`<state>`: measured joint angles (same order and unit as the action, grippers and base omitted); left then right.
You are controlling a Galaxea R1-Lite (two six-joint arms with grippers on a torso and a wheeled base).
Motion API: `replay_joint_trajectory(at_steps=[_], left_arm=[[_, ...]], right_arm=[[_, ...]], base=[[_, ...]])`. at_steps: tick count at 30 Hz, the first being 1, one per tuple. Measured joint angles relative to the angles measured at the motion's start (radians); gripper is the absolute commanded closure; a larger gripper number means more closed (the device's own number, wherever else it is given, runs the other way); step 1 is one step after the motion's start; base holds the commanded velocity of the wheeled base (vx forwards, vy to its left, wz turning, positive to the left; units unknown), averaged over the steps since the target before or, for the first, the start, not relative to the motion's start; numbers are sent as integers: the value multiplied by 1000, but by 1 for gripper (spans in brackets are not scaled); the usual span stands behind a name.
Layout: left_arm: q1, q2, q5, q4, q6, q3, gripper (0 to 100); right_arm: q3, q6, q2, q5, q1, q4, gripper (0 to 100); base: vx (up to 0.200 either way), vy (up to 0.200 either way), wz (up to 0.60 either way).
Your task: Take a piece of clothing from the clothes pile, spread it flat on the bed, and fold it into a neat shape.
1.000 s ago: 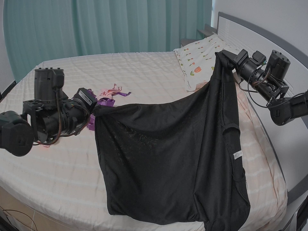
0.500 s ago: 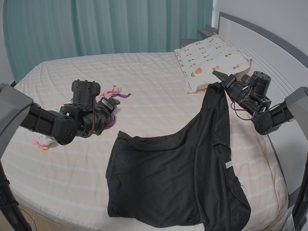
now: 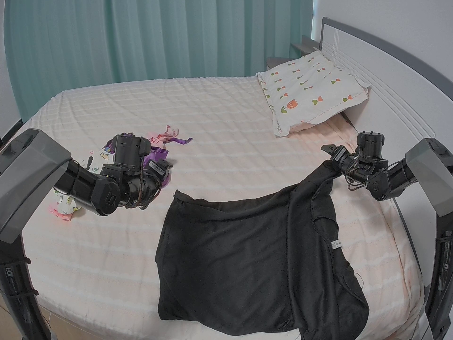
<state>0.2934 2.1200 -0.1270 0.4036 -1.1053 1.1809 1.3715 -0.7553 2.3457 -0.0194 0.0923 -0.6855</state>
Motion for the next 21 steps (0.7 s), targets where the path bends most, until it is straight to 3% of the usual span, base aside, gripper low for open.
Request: replay_joint_trajectory(at_steps=[8, 21], left_arm=[[0, -127, 54, 6, 6, -171, 0], [15, -343, 173, 10, 3, -446, 0]], right_arm=[[0, 30, 0, 58, -33, 36, 0], [-154, 36, -172, -23, -46, 231, 0]], base=[[0, 0, 0], [0, 0, 0]])
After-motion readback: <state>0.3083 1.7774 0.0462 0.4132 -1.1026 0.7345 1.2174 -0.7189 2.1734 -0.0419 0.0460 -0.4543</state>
